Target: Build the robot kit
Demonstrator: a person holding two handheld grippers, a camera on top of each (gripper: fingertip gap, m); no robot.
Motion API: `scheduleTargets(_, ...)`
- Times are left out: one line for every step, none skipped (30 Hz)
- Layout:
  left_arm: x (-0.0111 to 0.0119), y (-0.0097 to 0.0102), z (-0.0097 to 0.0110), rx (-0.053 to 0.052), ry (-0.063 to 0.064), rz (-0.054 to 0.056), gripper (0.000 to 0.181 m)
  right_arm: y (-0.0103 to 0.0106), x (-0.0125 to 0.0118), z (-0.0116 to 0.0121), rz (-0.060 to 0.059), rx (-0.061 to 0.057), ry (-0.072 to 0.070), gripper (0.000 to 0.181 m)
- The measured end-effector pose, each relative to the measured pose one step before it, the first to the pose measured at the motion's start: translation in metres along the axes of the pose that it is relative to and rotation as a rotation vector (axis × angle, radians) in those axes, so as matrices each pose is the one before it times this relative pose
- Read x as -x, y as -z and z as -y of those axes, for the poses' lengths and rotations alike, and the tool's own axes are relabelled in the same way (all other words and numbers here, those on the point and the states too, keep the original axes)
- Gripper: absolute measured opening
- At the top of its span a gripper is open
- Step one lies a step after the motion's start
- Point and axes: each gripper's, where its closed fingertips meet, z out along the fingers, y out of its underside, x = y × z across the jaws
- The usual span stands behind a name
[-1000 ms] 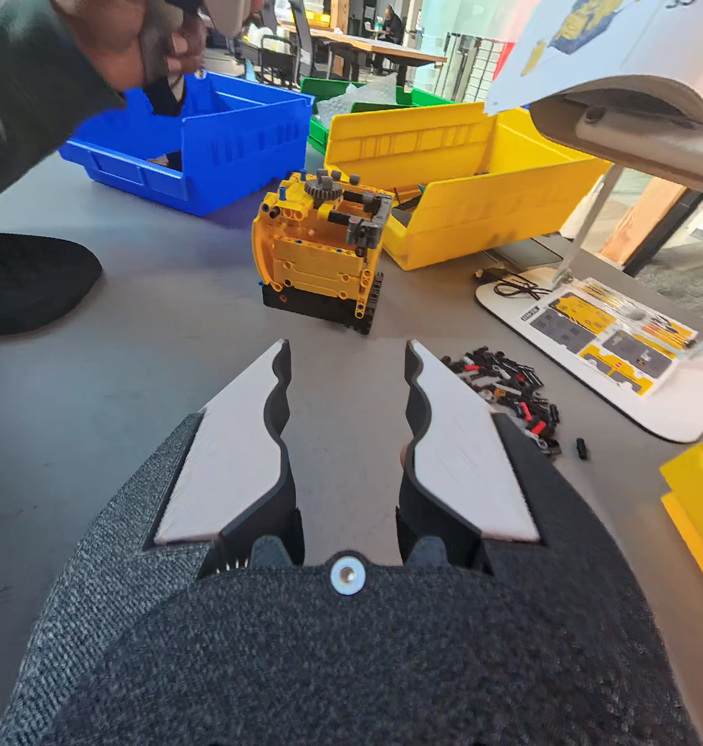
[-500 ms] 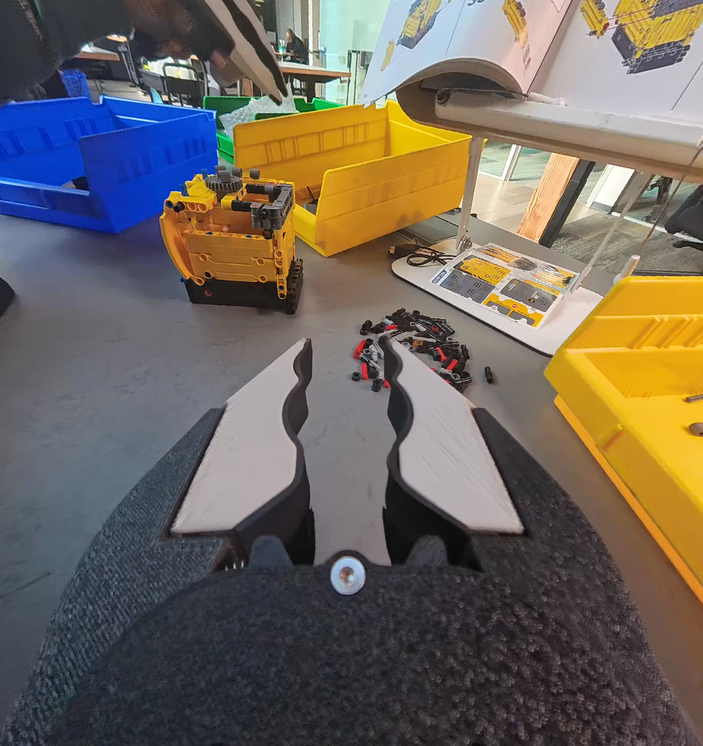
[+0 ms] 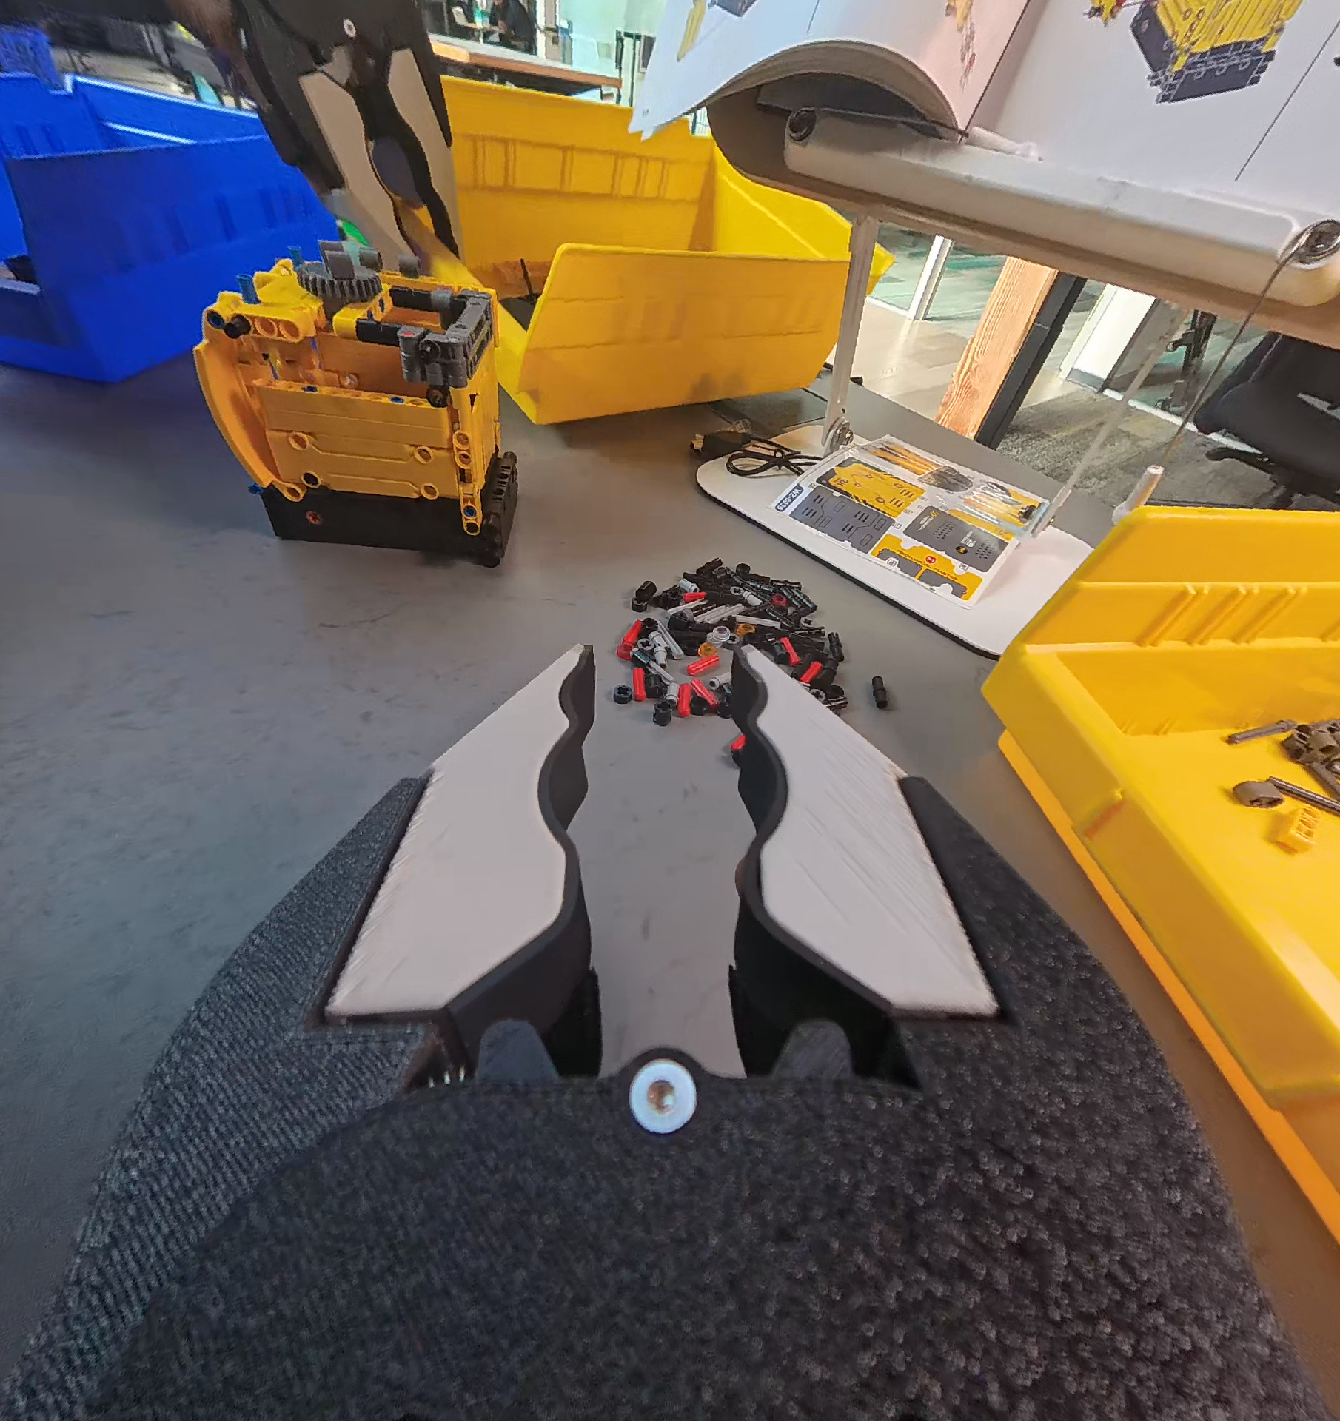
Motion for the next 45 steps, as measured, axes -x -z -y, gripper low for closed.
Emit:
scheduleTargets(0.00121,0.01063,0.00261,-0.015,0.0016,-0.0103,0.028,0.00085,-0.00039,0.00091,0.0009,-0.0067,-0.0041,0.035)
scheduleTargets(0.00023,0.01039,0.00389,-0.0168,0.0054,-0.0148,0.028,0.00065,-0.0005,0.00064,0.0,-0.0049,-0.0047,0.035)
scheduleTargets(0.00063,0.0106,0.00483,-0.0176,0.0006,-0.008,0.028,0.00065,-0.00082,-0.00016,-0.0021,0.0009,-0.0031,0.035)
scheduleTargets(0.00159,0.01085,0.00498,-0.0144,-0.0054,-0.0002,0.029,0.00086,-0.00072,-0.00053,-0.003,0.0031,-0.0006,0.035)
scheduleTargets(0.00131,0.01114,0.00425,-0.0042,-0.0049,-0.0045,0.029,0.00105,-0.00048,-0.00036,-0.0028,0.0009,0.0012,0.035)
scheduleTargets(0.00067,0.01108,0.00246,0.009,-0.0063,-0.0101,0.029,0.00125,-0.00052,-0.00009,-0.0036,0.0,0.0007,0.035)
scheduleTargets(0.00022,0.01167,0.00265,0.01,-0.0024,-0.0167,0.029,0.00114,-0.0007,-0.0001,-0.0049,0.0011,-0.0003,0.034)
scheduleTargets(0.00025,0.01301,0.00391,0.0033,0.0023,-0.0195,0.029,0.00107,-0.00087,-0.00029,-0.0048,0.0025,-0.0018,0.034)
scheduleTargets(0.00268,0.01459,0.00505,-0.0039,0.0032,-0.0066,0.029,0.00099,-0.00057,-0.00002,-0.0021,-0.0006,-0.0026,0.034)
scheduleTargets(0.00778,0.0162,0.00576,-0.0119,0.0104,0.0165,0.03,0.00087,-0.00011,0.00027,0.0011,-0.0044,-0.003,0.033)
scheduleTargets(0.01034,0.01619,0.00508,-0.0138,0.0225,0.0222,0.03,0.00061,0.0,0.0004,0.002,-0.0041,-0.0035,0.033)
scheduleTargets(0.00621,0.01198,0.00419,-0.0114,0.0251,0.0028,0.029,0.00023,0.00009,0.00038,0.0019,-0.0004,-0.0001,0.033)
scheduleTargets(-0.0012,0.00546,0.00309,-0.0017,0.0013,-0.0104,0.029,0.00032,0.00015,0.00037,0.0,0.0017,0.0009,0.033)
scheduleTargets(-0.00606,-0.00024,0.00007,0.0233,-0.0317,-0.0035,0.029,0.00081,0.00072,0.00077,0.0007,-0.0005,-0.0007,0.033)
scheduleTargets(-0.00804,-0.00358,-0.00095,0.0287,-0.0374,0.0013,0.029,0.00124,0.00147,0.0011,0.0034,-0.0034,0.0022,0.033)
scheduleTargets(-0.00676,-0.00456,0.00113,0.0081,-0.0294,0.0166,0.029,0.00136,0.00091,0.00066,-0.0014,-0.003,0.0066,0.033)
scheduleTargets(-0.0072,-0.0042,0.001,0.0026,-0.0235,0.0157,0.029,0.00116,0.00013,-0.00003,-0.0039,0.0013,0.01,0.033)
scheduleTargets(-0.00742,-0.00397,-0.00058,0.0076,-0.0258,0.0164,0.029,0.00069,-0.00006,-0.0001,-0.0034,0.0025,0.0096,0.033)
scheduleTargets(-0.0067,-0.00421,-0.00054,0.0028,-0.0223,0.0219,0.029,0.00042,0.00001,0.00024,-0.0011,0.0004,0.0047,0.033)
scheduleTargets(-0.0073,-0.00506,0.0,-0.0077,-0.021,0.0209,0.029,0.00008,0.0005,0.00068,0.0022,-0.0021,-0.0012,0.033)
scheduleTargets(-0.00772,-0.00562,-0.00015,-0.0101,-0.0235,0.0229,0.029,0.00018,0.00083,0.00108,0.0042,-0.0031,-0.0029,0.033)
scheduleTargets(-0.00755,-0.00584,-0.00096,-0.0032,-0.0253,0.0273,0.029,0.00003,0.00073,0.00092,0.0025,-0.0028,0.0005,0.033)
scheduleTargets(-0.00725,-0.0063,-0.0012,-0.0021,-0.0219,0.0298,0.029,-0.00005,0.00042,0.00043,-0.0003,-0.0008,0.0032,0.032)
scheduleTargets(-0.00709,-0.00683,-0.00131,-0.0053,-0.0197,0.0292,0.029,-0.00024,0.00031,-0.00007,-0.0001,0.0017,0.0036,0.032)
scheduleTargets(-0.00745,-0.00718,-0.00177,-0.0073,-0.0177,0.0251,0.029,-0.00035,0.00041,-0.00007,0.0004,0.0018,0.0022,0.033)
scheduleTargets(-0.00735,-0.00768,-0.00296,-0.0026,-0.0172,0.0246,0.029,-0.00017,0.00054,-0.00007,0.001,0.0006,0.0009,0.033)
scheduleTargets(-0.00667,-0.00805,-0.00346,-0.0007,-0.0181,0.0274,0.029,0.00005,0.00061,0.00008,0.0008,0.0001,0.0014,0.033)
scheduleTargets(-0.00664,-0.00837,-0.00457,0.0046,-0.0184,0.0237,0.029,0.00006,0.00044,0.00011,-0.0004,-0.0001,0.0029,0.033)
scheduleTargets(-0.00553,-0.00856,-0.00504,0.0078,-0.0177,0.0251,0.029,0.00002,0.00003,-0.00026,-0.0014,0.001,0.0031,0.032)
scheduleTargets(-0.00403,-0.00834,-0.00487,0.0076,-0.0145,0.0256,0.029,-0.00023,-0.00014,-0.00044,-0.0013,0.0017,0.001,0.032)
scheduleTargets(-0.0038,-0.00795,-0.00435,0.0068,-0.0058,0.0152,0.029,-0.00044,0.00007,-0.0007,0.001,0.002,-0.0022,0.032)
scheduleTargets(-0.00373,-0.00764,-0.00483,0.0119,0.0032,0.0028,0.029,-0.00046,0.00009,-0.00072,0.0013,0.0021,-0.0034,0.032)
scheduleTargets(-0.00226,-0.00727,-0.00521,0.0188,0.0059,0.0034,0.029,-0.00047,-0.00018,-0.00104,0.0001,0.0029,-0.0029,0.032)
scheduleTargets(-0.00111,-0.00697,-0.00534,0.022,0.0135,0.0006,0.028,-0.00039,-0.00022,-0.00128,-0.0006,0.004,-0.0019,0.032)
scheduleTargets(-0.00186,-0.00645,-0.00505,0.0206,0.023,-0.0153,0.029,-0.00026,-0.00022,-0.00113,-0.0013,0.0036,-0.0012,0.032)
scheduleTargets(-0.00263,-0.00561,-0.00336,0.0103,0.0245,-0.0269,0.029,-0.00013,-0.00024,-0.00079,-0.0009,0.0022,-0.001,0.032)
scheduleTargets(-0.0019,-0.00446,-0.00159,0.0001,0.0219,-0.0222,0.028,-0.00017,-0.00024,-0.00048,-0.0004,0.0013,-0.0019,0.032)
scheduleTargets(-0.00091,-0.00329,-0.00075,-0.0013,0.0214,-0.0158,0.029,-0.00009,-0.00012,-0.00042,-0.0002,0.0007,-0.0022,0.032)
scheduleTargets(-0.0003,-0.00201,-0.00083,0.0044,0.0198,-0.0137,0.031,-0.00011,-0.00031,-0.00059,-0.0007,0.0012,-0.0017,0.032)
scheduleTargets(0.00151,-0.00017,0.00011,0.0008,0.0171,-0.0045,0.034,-0.00007,-0.00029,-0.00079,-0.0004,0.002,-0.0011,0.032)
scheduleTargets(0.00259,0.00084,0.0006,-0.0046,0.0183,0.0013,0.038,-0.00022,-0.0001,-0.00043,0.0001,0.0013,0.0001,0.032)
scheduleTargets(0.00158,0.00053,-0.00052,-0.001,0.0236,-0.0052,0.041,-0.00017,0.00004,0.00002,0.0004,0.0002,0.0008,0.032)
scheduleTargets(0.00038,-0.00004,-0.00173,0.0059,0.0246,-0.012,0.042,-0.00017,0.00016,-0.00012,0.0012,0.0006,0.0011,0.032)
scheduleTargets(0.00036,-0.00001,-0.00175,0.0047,0.0144,-0.0056,0.044,-0.00009,0.00042,-0.00013,0.0013,0.0008,0.0014,0.032)
scheduleTargets(-0.00136,0.00087,-0.00092,-0.0013,0.0042,-0.0127,0.041,0.00012,0.00017,-0.00005,0.0002,-0.0003,0.0021,0.032)
